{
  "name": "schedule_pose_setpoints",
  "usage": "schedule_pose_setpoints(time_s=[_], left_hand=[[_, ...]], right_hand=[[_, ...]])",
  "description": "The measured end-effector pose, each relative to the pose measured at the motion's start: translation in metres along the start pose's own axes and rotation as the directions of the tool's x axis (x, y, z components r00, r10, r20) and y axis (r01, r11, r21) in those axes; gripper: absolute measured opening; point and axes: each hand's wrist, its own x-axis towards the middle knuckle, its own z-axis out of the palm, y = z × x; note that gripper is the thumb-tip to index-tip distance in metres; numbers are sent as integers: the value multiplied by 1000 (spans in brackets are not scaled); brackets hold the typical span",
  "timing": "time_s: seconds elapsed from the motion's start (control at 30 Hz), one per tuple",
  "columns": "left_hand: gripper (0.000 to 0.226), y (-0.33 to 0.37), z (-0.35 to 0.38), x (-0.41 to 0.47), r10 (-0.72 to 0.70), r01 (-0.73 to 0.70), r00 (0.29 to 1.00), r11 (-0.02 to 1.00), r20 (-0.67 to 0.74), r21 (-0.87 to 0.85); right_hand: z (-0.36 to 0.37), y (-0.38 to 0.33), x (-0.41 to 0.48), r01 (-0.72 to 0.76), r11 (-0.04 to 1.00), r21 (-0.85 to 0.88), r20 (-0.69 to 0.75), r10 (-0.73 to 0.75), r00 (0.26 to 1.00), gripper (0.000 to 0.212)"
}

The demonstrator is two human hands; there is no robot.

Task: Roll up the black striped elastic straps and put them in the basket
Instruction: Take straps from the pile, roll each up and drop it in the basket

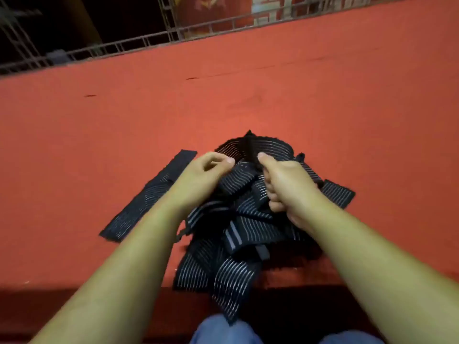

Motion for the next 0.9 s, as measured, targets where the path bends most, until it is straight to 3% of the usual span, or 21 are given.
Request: schedule_pose_setpoints(time_s=[0.13,0.2,0.27,0.4,0.53,0.6,0.9], left_hand=[[78,-7,9,-26,47,-106,990,857,130,504],[83,-13,12,-28,76,-117,993,795,94,595],[68,-17,12,-26,92,-78,996,808,6,584],[16,-23,0,-22,179,-55,971,816,-161,575],[17,-13,-25,-18,200,-89,913,949,-356,304],[20,-3,-38,-22,225,-163,902,968,-369,192],[20,27,-59,-52,288,-290,932,957,-219,22]], right_hand=[[-15,11,-53,-17,1000,-8,-24,17,1000,49],[-20,9,-71,0,1000,-15,-44,0,999,46],[-25,3,-80,2,1000,-31,-63,-3,998,41],[-26,-3,-89,1,998,-61,-32,-3,999,29],[-13,-7,-80,-6,997,-73,-11,5,1000,20],[0,-5,-70,4,995,-104,16,-3,1000,36],[63,8,-43,80,992,-101,203,-58,977,107]])
